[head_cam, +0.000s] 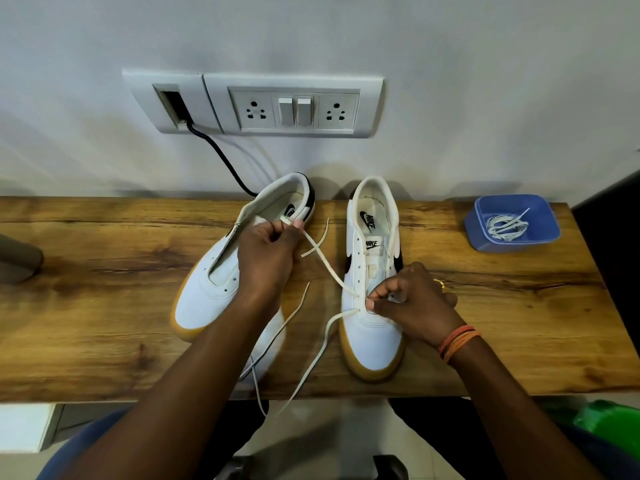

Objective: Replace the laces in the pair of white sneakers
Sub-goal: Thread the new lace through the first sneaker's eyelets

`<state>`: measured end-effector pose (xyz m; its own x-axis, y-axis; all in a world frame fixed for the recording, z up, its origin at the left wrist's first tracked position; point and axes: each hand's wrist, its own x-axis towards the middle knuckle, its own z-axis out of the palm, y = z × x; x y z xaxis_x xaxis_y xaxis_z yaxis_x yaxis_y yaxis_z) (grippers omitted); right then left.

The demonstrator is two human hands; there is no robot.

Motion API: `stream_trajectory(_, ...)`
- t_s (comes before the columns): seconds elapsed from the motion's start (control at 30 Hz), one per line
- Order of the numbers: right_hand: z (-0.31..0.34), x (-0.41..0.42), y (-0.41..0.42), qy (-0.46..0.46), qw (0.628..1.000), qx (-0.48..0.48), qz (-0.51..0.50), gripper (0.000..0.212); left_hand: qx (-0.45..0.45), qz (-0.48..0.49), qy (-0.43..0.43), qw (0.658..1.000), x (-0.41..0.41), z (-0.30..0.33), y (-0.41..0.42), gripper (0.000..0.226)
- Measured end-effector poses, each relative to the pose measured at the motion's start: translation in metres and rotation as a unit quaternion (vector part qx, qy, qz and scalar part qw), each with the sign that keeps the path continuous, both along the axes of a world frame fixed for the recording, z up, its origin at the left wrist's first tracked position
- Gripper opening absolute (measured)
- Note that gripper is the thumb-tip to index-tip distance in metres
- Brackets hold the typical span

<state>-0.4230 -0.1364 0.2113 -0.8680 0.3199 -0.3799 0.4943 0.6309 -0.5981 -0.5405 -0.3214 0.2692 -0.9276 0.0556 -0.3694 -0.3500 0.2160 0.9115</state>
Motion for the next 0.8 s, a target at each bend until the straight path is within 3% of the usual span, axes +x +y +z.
stream_trajectory(0.07,-0.001,0.000,0.000,0.002,1.000,-0.002,0.003,0.030,-0.029,-0.094,-0.067,0.993,0.007,-0.001,0.000,0.036)
stream_trajectory(0.13,-0.002,-0.001,0.001,0.002,1.000,-0.008,0.003,0.030,-0.081,-0.206,-0.152,0.963,0.018,-0.005,0.002,0.043)
stream_trajectory(0.2,-0.002,-0.001,0.002,-0.001,1.000,-0.008,0.008,0.031,-0.090,-0.257,-0.186,0.944,0.031,-0.015,0.007,0.042)
stream_trajectory(0.53,0.005,-0.001,0.009,-0.003,0.998,-0.054,0.025,0.035,-0.045,-0.161,-0.151,0.974,0.042,-0.023,0.022,0.016)
stream_trajectory(0.6,0.013,0.000,0.013,-0.006,0.997,-0.066,0.043,0.050,-0.036,-0.163,-0.154,0.974,0.043,-0.023,0.023,0.014)
stream_trajectory(0.8,0.027,0.002,0.014,-0.027,0.994,0.051,0.090,0.076,-0.018,-0.159,-0.200,0.967,0.038,-0.021,0.023,0.014)
